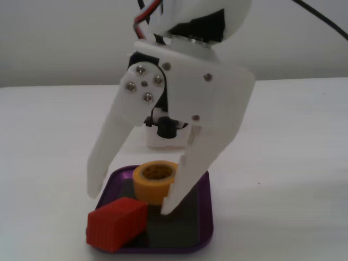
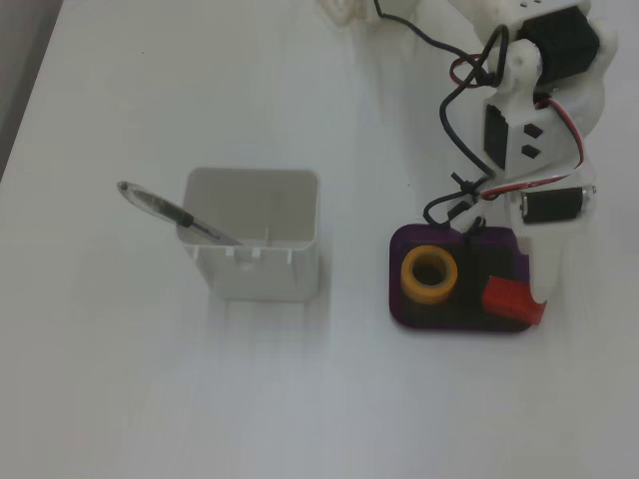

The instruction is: Pick up the red cube and place it in the box.

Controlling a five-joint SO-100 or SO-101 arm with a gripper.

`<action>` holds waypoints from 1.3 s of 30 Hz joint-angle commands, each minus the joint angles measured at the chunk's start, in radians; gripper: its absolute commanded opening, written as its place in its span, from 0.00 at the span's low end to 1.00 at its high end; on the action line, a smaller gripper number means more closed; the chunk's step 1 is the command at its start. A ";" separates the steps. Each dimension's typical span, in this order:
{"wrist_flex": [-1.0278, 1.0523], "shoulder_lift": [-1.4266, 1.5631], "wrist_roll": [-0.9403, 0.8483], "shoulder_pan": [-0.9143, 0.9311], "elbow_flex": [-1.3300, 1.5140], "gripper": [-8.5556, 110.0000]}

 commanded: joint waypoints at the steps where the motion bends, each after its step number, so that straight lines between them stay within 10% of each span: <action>1: 0.072 0.041 -0.002 -0.005 -0.086 0.26; 16: 0.468 0.468 -0.003 -0.005 -0.350 0.25; 39: 0.175 1.643 -0.064 0.224 1.344 0.25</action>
